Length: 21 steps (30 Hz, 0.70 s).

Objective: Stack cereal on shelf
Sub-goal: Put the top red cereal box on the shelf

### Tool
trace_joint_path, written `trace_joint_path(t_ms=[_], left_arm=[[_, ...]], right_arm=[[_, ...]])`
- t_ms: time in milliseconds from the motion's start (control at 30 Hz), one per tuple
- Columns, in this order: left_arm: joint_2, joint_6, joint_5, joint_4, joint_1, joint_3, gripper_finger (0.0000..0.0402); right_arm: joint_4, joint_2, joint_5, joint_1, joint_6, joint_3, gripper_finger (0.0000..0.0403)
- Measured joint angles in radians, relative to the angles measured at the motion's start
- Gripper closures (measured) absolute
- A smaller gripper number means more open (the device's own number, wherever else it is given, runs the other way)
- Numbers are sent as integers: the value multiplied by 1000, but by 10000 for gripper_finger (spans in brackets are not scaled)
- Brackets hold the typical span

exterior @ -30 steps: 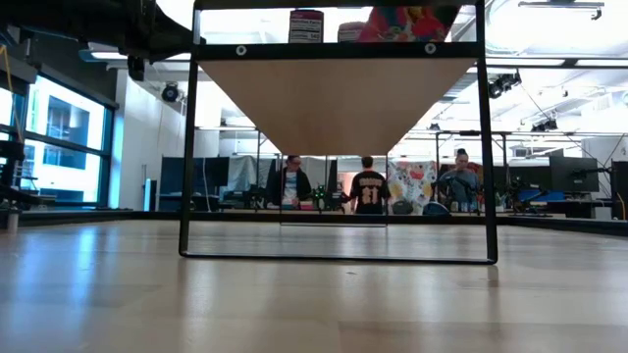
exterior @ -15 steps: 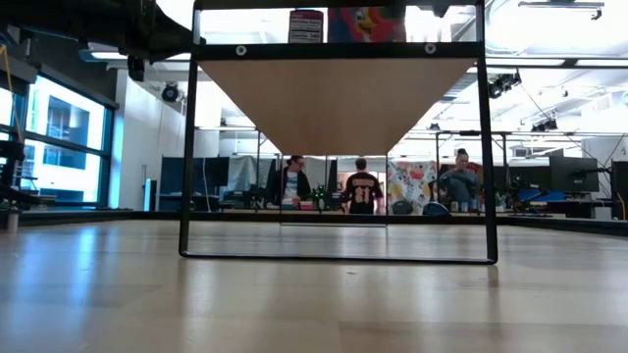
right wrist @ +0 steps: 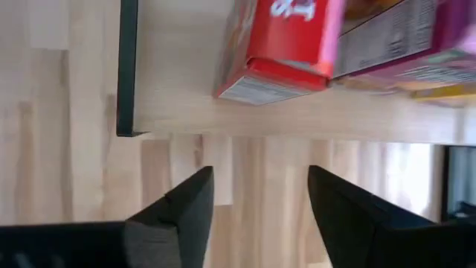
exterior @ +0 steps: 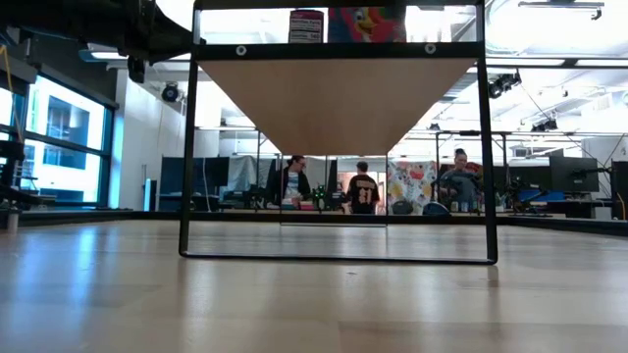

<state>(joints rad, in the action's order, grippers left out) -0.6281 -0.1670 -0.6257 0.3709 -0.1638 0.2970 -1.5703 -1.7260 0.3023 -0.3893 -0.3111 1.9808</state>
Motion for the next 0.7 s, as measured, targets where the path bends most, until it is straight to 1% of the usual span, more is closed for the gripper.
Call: trace_joint_path(t_ms=[100,200,267,333,367,400,467,567,633,700], left_arm=[[0,-15,13,-7,0,0,402],[0,-15,18,-7,0,0,402],[0,-15,18,-8,0,0,402],[0,-15,18,-8,0,0,402],[0,-15,18,-8,0,0,402],[0,-15,18,-8,0,0,402],[0,-15,19,-8,0,0,401],[0,-15,19,-8,0,0,402],[0,-14,19,-8,0,0,401],[0,-14,19,-8,0,0,402]], right_arm=[[0,29,39,-24,-39,0,251],[6,63,74,-61,-92,-19,300],[10,103,111,-96,-136,-85,340],[63,160,151,-132,-192,-204,381],[117,193,164,-149,-210,-276,392],[190,227,168,-166,-220,-352,394],[384,293,180,-188,-233,-495,385],[715,361,245,-197,-207,-680,389],[886,379,235,-189,-154,-777,399],[1020,381,190,-182,-122,-852,399]])
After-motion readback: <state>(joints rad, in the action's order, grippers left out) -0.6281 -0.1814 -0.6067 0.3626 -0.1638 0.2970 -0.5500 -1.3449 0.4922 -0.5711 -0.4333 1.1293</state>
